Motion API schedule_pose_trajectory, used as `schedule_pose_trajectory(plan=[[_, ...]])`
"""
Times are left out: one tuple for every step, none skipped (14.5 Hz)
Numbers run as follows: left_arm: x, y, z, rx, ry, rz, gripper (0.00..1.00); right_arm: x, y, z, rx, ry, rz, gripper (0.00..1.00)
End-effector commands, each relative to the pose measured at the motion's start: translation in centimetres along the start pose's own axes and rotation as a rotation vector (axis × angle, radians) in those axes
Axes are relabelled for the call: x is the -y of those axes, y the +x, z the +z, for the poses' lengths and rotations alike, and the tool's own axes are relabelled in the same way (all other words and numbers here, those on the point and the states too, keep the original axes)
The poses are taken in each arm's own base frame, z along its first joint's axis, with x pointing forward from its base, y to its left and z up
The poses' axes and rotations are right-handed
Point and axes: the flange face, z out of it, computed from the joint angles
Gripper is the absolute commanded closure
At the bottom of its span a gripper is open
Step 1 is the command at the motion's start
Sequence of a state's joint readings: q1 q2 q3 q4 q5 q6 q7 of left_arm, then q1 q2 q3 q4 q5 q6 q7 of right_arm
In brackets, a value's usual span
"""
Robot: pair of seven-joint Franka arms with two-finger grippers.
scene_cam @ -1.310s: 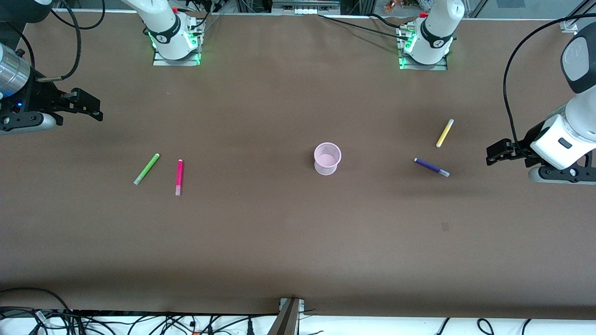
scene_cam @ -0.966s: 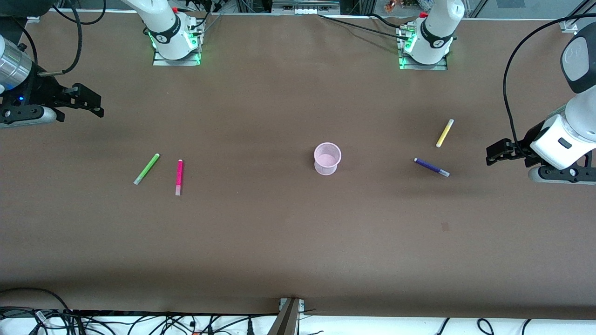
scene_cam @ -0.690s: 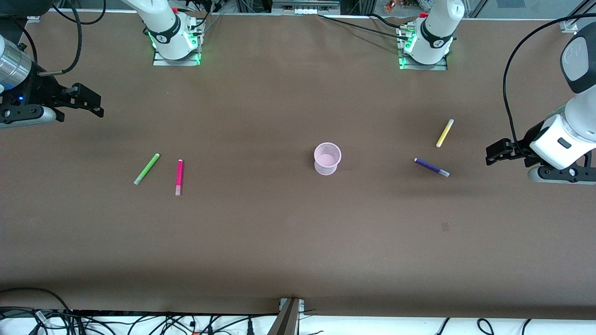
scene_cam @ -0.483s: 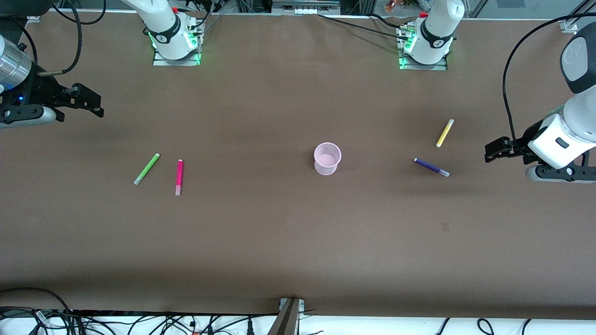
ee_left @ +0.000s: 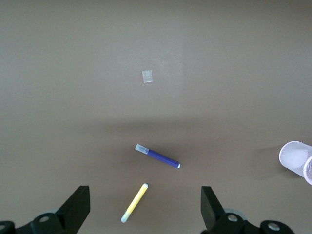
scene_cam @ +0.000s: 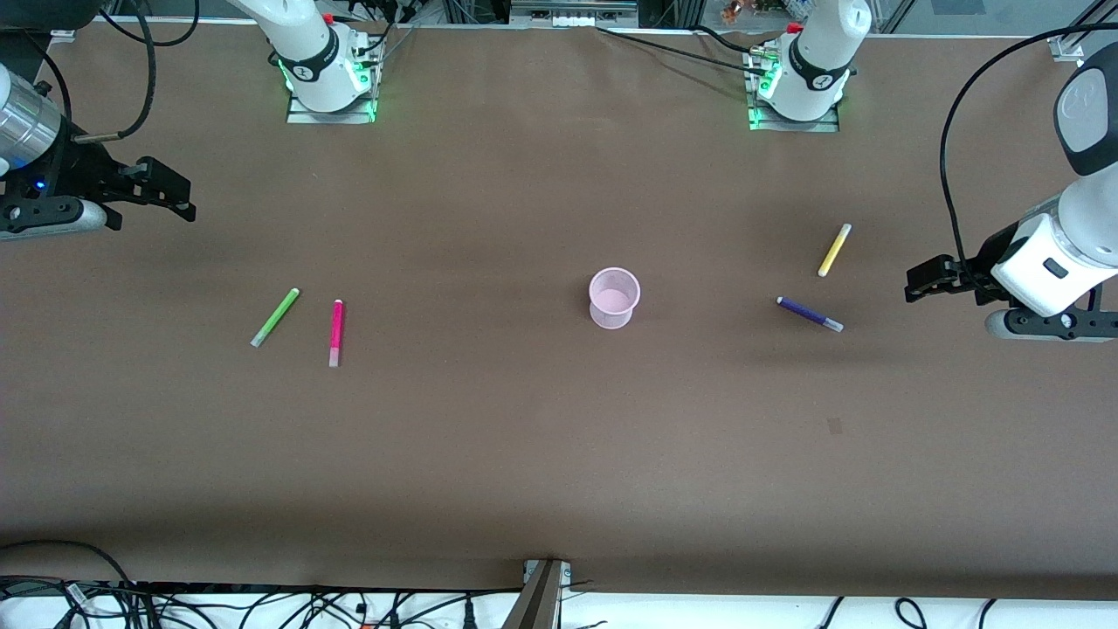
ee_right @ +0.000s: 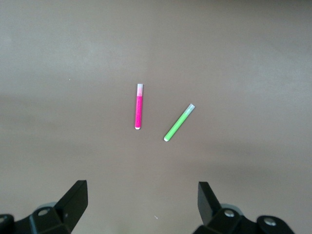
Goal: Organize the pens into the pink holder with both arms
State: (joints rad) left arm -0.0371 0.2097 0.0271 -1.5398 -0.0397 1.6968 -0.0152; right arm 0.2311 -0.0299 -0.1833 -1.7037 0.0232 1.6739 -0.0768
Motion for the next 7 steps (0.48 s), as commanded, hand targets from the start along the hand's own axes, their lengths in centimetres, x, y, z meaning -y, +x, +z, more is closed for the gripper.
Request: schedule_pose_trajectory(plan=[[0.2, -0.5, -0.3, 0.023, -0.021, -0.068, 0.00, 0.5, -0.3, -0.5, -0.017, 0.009, 0.005, 0.00], [0.0, -0.7, -0.4, 0.033, -0.020, -0.113, 0.00, 0.5, -0.3, -0.6, -0.017, 0.009, 0.005, 0.00], [-0.1, -0.8, 0.0, 0.044, -0.018, -0.156, 0.00, 0.5, -0.3, -0.6, -0.017, 0.009, 0.005, 0.00], [-0.3, -0.8, 0.4, 0.057, -0.017, -0.196, 0.00, 0.5, -0.3, -0.6, -0.017, 0.011, 0.006, 0.00], [-1.0, -0.9, 1.3, 0.077, -0.028, -0.239, 0.00, 0.5, -0.3, -0.6, -0.017, 0.012, 0.006, 0.00], [-1.3, -1.0, 2.2, 0.094, -0.032, -0.291, 0.00, 0.5, -0.3, -0.6, -0.017, 0.012, 0.006, 0.00], [-1.4, -1.0, 3.0, 0.108, -0.028, -0.339, 0.00, 0.5, -0.3, -0.6, -0.017, 0.012, 0.006, 0.00]])
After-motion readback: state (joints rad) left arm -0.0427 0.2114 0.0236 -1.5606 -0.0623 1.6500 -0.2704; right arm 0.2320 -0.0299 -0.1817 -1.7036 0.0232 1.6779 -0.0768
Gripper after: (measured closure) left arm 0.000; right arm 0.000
